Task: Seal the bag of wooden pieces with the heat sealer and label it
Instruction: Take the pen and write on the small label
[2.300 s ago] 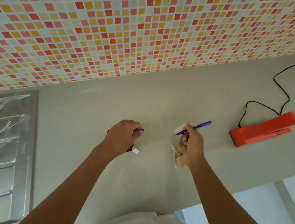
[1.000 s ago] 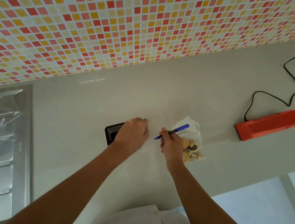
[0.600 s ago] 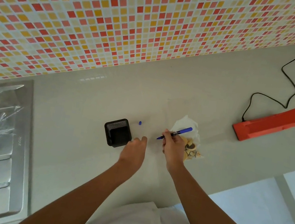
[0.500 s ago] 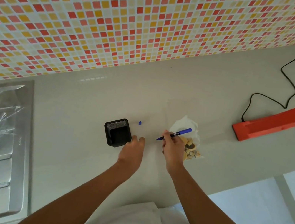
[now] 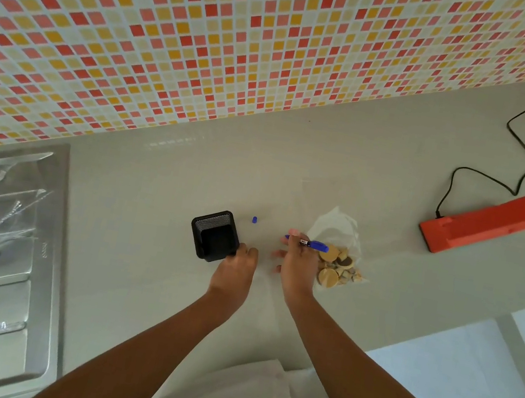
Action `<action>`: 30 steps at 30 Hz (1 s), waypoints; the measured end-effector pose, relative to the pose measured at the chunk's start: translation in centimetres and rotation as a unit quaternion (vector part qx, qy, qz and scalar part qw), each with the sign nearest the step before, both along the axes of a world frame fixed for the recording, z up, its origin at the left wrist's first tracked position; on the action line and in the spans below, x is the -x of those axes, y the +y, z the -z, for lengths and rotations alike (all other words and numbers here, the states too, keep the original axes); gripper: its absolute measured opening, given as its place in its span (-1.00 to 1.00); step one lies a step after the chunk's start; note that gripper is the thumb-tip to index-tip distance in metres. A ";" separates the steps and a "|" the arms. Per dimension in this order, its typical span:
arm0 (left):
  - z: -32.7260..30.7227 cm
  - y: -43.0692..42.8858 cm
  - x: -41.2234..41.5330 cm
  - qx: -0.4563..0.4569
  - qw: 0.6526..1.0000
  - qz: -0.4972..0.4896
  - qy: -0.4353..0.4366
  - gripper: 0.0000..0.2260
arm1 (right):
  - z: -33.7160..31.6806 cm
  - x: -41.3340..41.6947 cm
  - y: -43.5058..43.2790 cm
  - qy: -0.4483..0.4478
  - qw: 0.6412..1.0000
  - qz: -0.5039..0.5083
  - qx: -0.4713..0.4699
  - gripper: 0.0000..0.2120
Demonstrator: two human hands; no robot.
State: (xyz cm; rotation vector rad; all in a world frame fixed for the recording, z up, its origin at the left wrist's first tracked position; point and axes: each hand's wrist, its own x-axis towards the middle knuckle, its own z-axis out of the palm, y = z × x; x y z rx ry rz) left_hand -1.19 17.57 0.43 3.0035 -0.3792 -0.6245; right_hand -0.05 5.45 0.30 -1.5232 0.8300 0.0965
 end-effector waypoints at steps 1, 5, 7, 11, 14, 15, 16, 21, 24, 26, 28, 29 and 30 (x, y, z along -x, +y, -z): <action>-0.2 0.1 0.2 0.003 1.000 0.002 0.020 -0.57 | 0.0 0.1 0.3 -0.016 1.000 -0.006 0.006 -0.79; -0.9 0.0 0.4 0.016 1.000 -0.014 -0.002 -0.63 | 0.4 0.2 1.3 -0.051 0.998 -0.030 0.031 -0.74; -1.3 -0.2 0.3 0.010 0.999 -0.030 -0.017 -0.65 | 0.7 0.2 1.6 -0.048 0.998 -0.030 0.019 -0.68; -0.8 0.1 0.3 0.041 0.999 -0.020 -0.012 -0.65 | 1.0 0.0 2.0 -0.037 0.999 -0.033 0.010 -0.70; -0.1 0.5 0.3 0.063 0.997 -0.028 -0.032 -0.57 | 1.4 0.0 2.1 -0.033 0.999 -0.028 0.007 -0.72; 0.1 0.5 0.3 0.079 0.995 -0.029 -0.060 -0.55 | 1.4 0.0 2.1 -0.035 0.999 -0.022 0.005 -0.72; 0.2 0.6 0.4 0.099 0.991 -0.029 -0.080 -0.57 | 1.4 0.0 2.1 -0.040 0.999 -0.017 0.007 -0.72; -0.2 0.1 1.1 0.299 0.935 -0.158 -0.111 -0.84 | 1.0 0.1 2.0 -0.070 0.994 -0.028 0.074 -0.70; -0.2 -0.3 1.9 0.361 0.889 -0.277 -0.057 -0.89 | 1.4 0.0 1.9 -0.075 0.989 -0.055 0.118 -0.65; 0.3 -0.3 2.1 0.386 0.860 -0.334 -0.018 -0.86 | 1.8 0.1 2.0 -0.075 0.982 -0.086 0.153 -0.63; 0.8 0.0 2.2 0.391 0.844 -0.367 -0.006 -0.85 | 2.3 0.2 2.1 -0.080 0.973 -0.118 0.181 -0.60; 1.0 0.1 2.2 0.389 0.842 -0.374 -0.005 -0.85 | 2.5 0.4 2.2 -0.081 0.970 -0.133 0.189 -0.59; 1.1 0.2 2.3 0.387 0.841 -0.378 -0.003 -0.85 | 2.9 0.5 2.3 -0.082 0.966 -0.148 0.196 -0.59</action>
